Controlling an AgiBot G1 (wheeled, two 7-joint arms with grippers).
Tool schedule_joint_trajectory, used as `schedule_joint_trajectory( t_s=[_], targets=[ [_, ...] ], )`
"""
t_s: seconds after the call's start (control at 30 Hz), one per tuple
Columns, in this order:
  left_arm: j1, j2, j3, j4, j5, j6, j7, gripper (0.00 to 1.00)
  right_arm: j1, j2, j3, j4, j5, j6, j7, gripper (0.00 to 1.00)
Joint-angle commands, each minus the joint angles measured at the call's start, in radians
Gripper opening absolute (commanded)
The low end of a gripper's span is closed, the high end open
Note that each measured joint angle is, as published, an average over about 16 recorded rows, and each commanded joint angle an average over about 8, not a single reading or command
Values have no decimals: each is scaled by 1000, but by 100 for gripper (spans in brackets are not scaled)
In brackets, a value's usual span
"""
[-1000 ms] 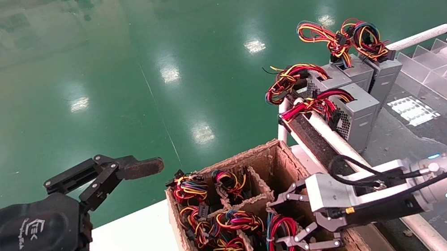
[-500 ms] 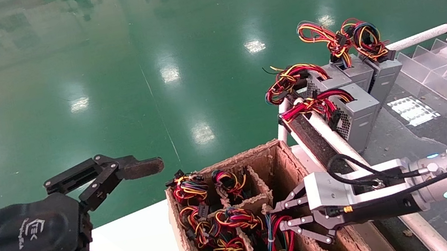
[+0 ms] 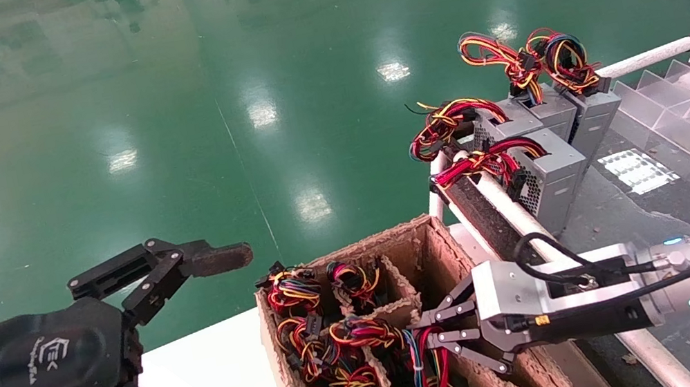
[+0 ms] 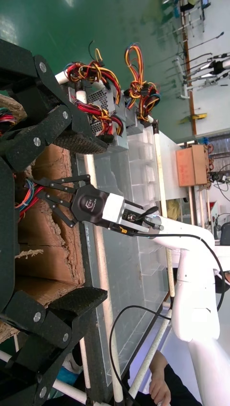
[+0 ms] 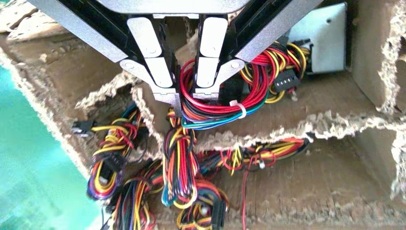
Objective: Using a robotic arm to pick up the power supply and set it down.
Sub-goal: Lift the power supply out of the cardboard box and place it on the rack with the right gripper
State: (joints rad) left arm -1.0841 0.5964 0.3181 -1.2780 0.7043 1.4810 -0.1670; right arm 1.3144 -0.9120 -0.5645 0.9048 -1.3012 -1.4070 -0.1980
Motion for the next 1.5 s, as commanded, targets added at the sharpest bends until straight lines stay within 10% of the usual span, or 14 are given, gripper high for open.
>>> schedule_joint_trajectory(
  t_s=[0.03,1.5],
  targets=[
    [0,0,0,0,0,0,0,100,-4,3,5,3,9,0,-4,0],
    [0,-1,2,0,-1,-1,1,100,24,379,333,400,380,90,232,0]
  ],
)
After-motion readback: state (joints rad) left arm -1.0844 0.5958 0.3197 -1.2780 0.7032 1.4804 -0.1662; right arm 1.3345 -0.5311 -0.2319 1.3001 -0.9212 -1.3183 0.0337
